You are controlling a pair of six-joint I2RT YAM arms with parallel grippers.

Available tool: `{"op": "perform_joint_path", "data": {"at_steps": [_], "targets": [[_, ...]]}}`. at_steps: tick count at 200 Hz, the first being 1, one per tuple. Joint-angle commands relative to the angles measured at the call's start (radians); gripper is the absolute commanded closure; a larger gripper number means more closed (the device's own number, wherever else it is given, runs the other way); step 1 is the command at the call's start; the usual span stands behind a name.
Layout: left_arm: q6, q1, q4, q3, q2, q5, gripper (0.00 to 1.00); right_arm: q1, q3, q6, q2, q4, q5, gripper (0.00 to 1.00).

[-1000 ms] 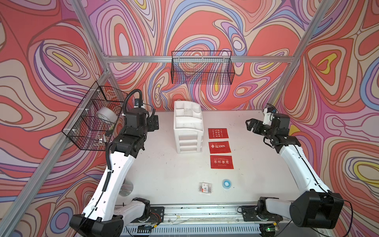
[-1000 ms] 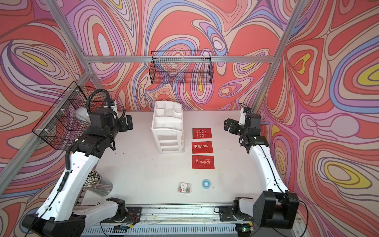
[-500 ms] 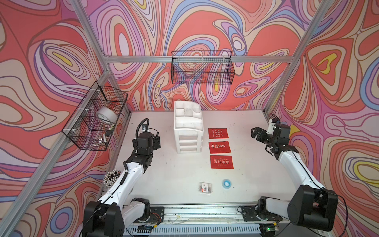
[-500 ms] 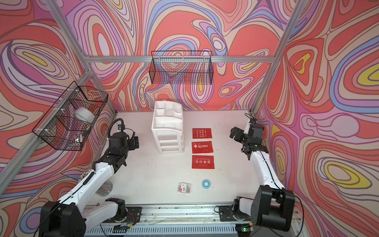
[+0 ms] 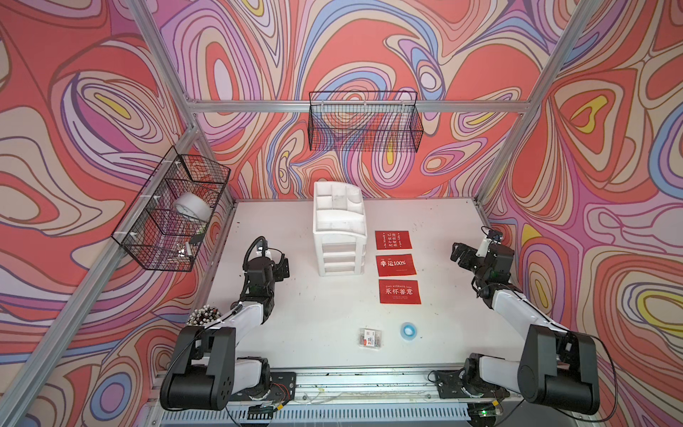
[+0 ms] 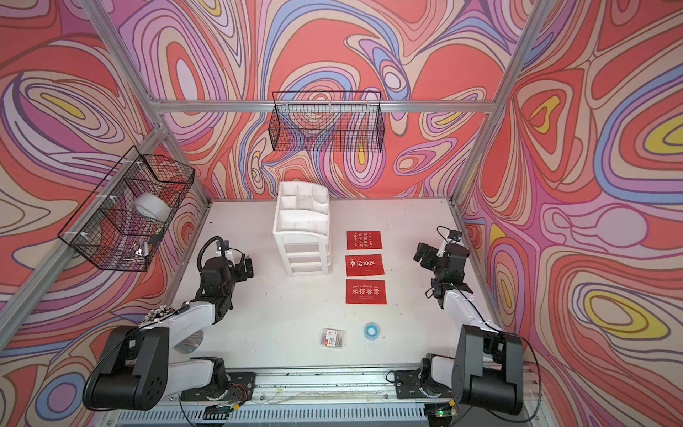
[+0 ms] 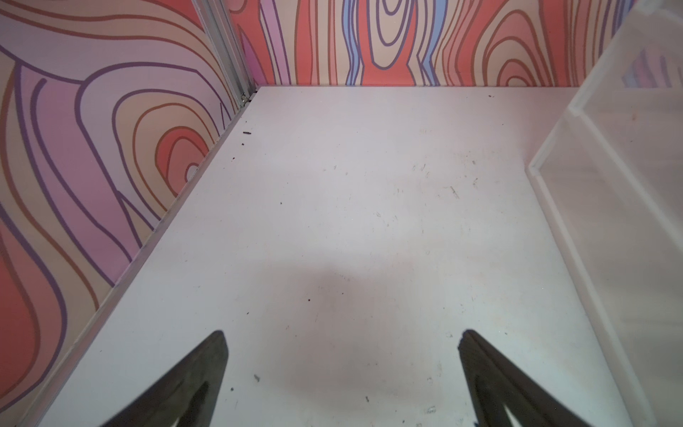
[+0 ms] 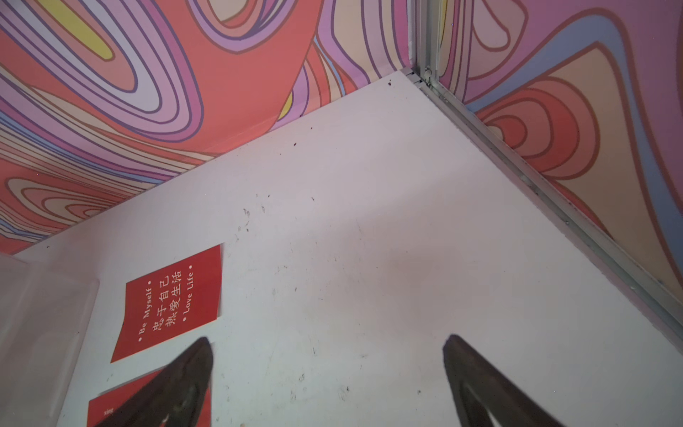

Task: Take the postcards out of the drawer
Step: Reset both arms

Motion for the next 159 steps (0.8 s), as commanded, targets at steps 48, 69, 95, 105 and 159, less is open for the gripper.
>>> {"op": "perform_joint_path", "data": {"at_steps": [48,69,95,105,159], "targets": [[0.025,0.019,0.255,-0.055,0.084,0.091,0.00,-0.005,-0.105,-0.033,0.137,0.399,-0.052,0.02],[0.030,0.019,0.258,-0.058,0.087,0.105,0.00,-0.005,-0.133,-0.026,0.211,0.543,-0.057,0.02],[0.035,0.019,0.306,-0.081,0.092,0.121,0.00,-0.004,-0.158,-0.025,0.302,0.708,-0.062,0.02],[0.040,0.019,0.324,-0.088,0.097,0.134,0.00,-0.002,-0.165,-0.027,0.334,0.760,-0.089,0.02],[0.061,0.019,0.324,-0.075,0.130,0.191,0.00,-0.003,-0.182,-0.054,0.351,0.815,-0.158,0.02]]}}
